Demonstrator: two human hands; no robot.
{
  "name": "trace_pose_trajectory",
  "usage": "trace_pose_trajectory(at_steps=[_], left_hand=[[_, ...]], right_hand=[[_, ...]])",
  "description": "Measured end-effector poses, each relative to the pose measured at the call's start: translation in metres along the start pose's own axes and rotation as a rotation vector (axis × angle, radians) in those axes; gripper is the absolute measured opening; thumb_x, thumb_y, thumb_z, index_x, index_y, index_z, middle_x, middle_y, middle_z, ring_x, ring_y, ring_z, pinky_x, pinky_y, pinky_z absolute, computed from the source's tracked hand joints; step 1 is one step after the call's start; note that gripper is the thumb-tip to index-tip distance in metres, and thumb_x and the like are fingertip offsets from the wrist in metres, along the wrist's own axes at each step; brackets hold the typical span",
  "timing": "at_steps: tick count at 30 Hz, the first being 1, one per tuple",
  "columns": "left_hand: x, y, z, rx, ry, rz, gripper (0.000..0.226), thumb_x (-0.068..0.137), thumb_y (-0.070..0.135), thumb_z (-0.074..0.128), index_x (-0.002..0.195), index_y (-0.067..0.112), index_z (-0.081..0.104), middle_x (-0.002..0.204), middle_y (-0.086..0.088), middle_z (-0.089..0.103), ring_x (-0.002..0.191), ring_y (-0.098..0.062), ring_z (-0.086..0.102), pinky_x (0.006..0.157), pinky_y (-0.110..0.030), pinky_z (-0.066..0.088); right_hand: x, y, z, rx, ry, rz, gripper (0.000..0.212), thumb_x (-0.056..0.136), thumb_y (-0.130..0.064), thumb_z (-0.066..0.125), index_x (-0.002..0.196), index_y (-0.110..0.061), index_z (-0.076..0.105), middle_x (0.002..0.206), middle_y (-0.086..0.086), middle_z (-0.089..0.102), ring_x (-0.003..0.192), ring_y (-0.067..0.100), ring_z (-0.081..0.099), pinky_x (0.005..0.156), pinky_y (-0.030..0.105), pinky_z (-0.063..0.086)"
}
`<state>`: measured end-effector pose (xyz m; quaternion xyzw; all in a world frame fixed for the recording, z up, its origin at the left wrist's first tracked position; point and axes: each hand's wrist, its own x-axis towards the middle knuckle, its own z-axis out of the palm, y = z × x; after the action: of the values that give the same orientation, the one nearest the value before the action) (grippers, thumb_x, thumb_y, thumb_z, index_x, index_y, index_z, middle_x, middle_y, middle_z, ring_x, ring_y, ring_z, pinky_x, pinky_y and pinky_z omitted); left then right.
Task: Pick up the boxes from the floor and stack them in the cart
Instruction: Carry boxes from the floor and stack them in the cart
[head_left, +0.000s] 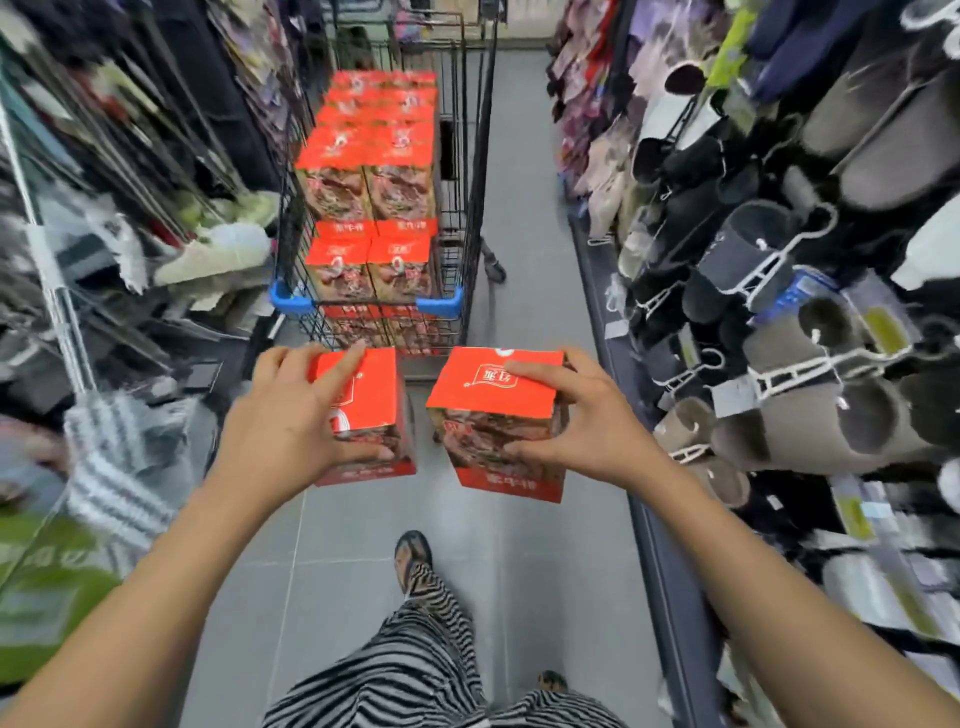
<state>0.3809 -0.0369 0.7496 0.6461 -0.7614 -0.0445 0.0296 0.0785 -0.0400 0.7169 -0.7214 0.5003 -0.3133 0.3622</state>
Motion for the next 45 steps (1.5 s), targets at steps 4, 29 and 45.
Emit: trace_pose_trajectory(at_steps=[4, 29, 45], left_hand=[[0.061, -0.047, -0.003, -0.03, -0.003, -0.035, 0.113, 0.049, 0.073, 0.071, 0.148, 0.034, 0.033, 0.132, -0.009, 0.044, 0.124, -0.031, 0.03, 0.079, -0.049, 0.05], [0.354, -0.166, 0.034, -0.03, 0.123, 0.111, 0.107, 0.049, 0.053, 0.088, 0.141, 0.019, 0.045, 0.132, -0.023, 0.047, 0.125, -0.043, 0.038, 0.072, -0.053, 0.054], [0.384, -0.196, 0.059, -1.386, 0.012, -0.49, 0.083, 0.087, 0.058, 0.052, 0.153, 0.032, 0.009, 0.157, 0.015, 0.013, 0.129, 0.01, 0.033, 0.112, -0.028, 0.033]], right_hand=[[0.082, 0.004, 0.025, 0.018, 0.027, 0.01, 0.078, 0.057, -0.026, 0.093, 0.124, -0.043, 0.056, 0.121, 0.001, 0.044, 0.115, 0.012, 0.05, 0.102, 0.027, 0.044], [0.391, 0.085, 0.048, -0.223, -0.065, -0.329, 0.082, 0.076, -0.011, 0.08, 0.143, -0.016, 0.034, 0.152, 0.019, 0.003, 0.145, -0.003, -0.001, 0.112, 0.007, 0.013], [0.432, 0.073, 0.082, 0.767, 0.249, 0.438, 0.083, 0.084, -0.048, 0.056, 0.153, -0.024, 0.018, 0.141, -0.014, 0.042, 0.111, -0.009, 0.058, 0.085, 0.017, 0.051]])
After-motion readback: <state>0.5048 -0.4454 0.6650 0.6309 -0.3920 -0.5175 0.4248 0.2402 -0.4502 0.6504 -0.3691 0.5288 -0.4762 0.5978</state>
